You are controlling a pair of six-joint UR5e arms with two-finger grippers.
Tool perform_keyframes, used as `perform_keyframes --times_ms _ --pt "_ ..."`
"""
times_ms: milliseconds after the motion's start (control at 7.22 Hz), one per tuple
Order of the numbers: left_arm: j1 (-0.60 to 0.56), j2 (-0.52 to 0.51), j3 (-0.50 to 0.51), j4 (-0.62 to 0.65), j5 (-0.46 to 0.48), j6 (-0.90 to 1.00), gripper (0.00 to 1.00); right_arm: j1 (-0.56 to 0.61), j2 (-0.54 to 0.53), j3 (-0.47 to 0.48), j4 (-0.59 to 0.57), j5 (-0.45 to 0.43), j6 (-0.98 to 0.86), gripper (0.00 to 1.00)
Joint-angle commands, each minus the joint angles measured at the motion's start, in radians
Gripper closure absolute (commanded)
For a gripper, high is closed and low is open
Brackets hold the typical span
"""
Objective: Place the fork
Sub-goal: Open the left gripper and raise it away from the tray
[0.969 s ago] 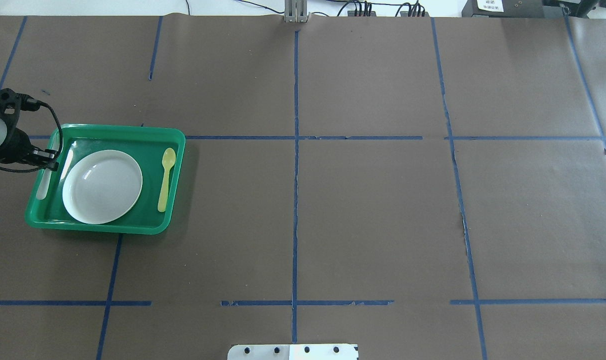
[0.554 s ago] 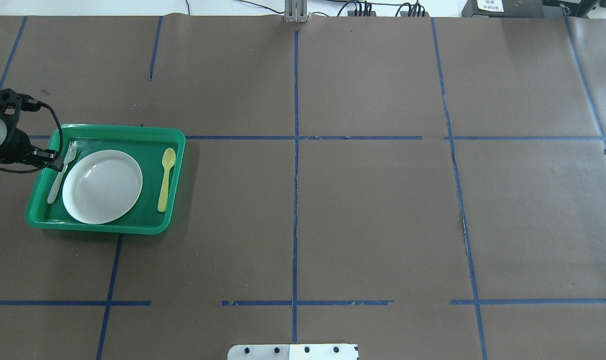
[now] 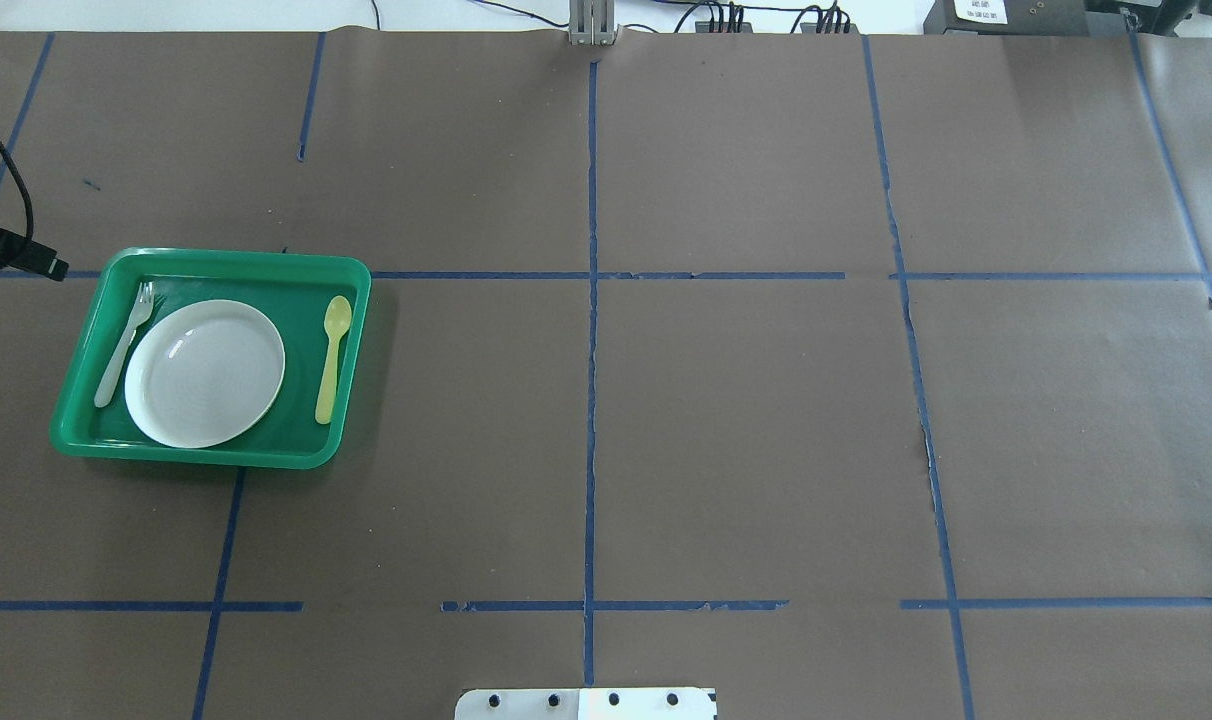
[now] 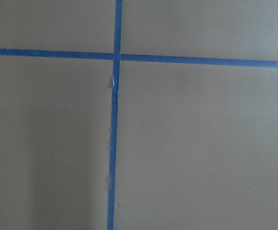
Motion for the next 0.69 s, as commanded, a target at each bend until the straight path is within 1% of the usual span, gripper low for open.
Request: perform_keyframes --times_ms 0,138,277,415,554 --pt "-0.142 -0.01 -0.082 0.244 -0.026 0.261 0.0 0.0 0.0 0.0 0.0 0.0 -0.001 0.0" --pt "-0.217 -0.023 -0.087 0.359 -0.027 0.43 0.0 0.0 0.0 0.0 0.0 0.0 0.001 0.0" --pt "-0.278 -0.01 -0.065 0.367 -0.03 0.533 0.0 0.0 0.0 0.0 0.0 0.0 -0.001 0.0" --pt "-0.343 0.053 -0.033 0.369 -0.08 0.542 0.0 0.0 0.0 0.0 0.0 0.0 0.001 0.0" --pt "-0.38 0.137 -0.017 0.366 -0.17 0.545 0.0 0.0 0.0 0.0 0.0 0.0 -0.001 0.0"
